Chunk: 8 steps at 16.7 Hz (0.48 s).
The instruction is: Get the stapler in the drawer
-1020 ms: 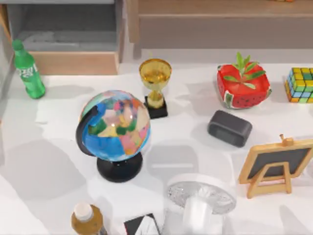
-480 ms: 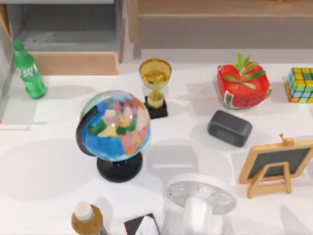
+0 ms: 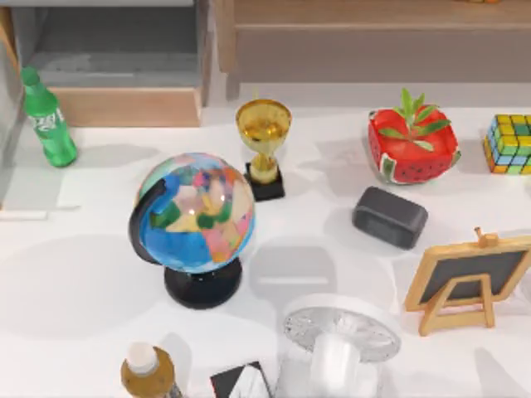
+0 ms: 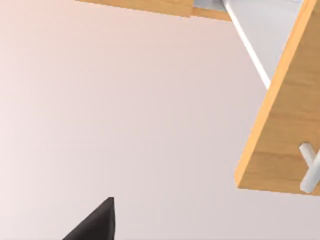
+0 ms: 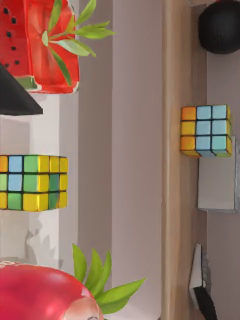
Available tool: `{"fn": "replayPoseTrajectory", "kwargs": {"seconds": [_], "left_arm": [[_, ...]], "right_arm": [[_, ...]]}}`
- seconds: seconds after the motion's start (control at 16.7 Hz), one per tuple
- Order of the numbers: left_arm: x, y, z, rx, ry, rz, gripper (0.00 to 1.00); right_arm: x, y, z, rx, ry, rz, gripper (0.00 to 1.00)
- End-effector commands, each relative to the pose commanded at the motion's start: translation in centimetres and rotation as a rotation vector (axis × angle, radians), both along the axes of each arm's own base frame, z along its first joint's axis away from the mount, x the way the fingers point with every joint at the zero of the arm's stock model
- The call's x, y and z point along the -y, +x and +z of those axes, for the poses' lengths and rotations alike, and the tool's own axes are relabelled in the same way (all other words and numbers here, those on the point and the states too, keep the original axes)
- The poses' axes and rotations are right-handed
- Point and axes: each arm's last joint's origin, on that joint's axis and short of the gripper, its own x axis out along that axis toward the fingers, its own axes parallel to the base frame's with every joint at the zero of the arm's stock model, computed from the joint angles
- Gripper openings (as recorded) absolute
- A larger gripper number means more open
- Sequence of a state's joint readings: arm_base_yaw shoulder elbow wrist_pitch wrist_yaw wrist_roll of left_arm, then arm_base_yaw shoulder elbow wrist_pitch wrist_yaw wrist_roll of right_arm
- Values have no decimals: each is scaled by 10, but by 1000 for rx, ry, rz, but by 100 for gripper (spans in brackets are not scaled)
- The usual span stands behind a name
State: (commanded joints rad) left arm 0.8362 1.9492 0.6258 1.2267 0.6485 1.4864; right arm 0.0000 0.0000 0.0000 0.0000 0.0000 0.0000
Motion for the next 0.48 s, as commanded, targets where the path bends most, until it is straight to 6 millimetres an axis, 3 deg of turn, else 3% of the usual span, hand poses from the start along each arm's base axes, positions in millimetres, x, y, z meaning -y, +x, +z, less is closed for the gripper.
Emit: {"fn": "replayPoseTrajectory", "kwargs": {"seconds": [0.24, 0.48], "left_arm": [[45, -6, -14, 39, 122, -163, 100], [62, -6, -18, 55, 160, -231, 100]], "right_arm": [[0, 0, 0, 0, 0, 0, 100], [0, 0, 0, 0, 0, 0, 100]]}}
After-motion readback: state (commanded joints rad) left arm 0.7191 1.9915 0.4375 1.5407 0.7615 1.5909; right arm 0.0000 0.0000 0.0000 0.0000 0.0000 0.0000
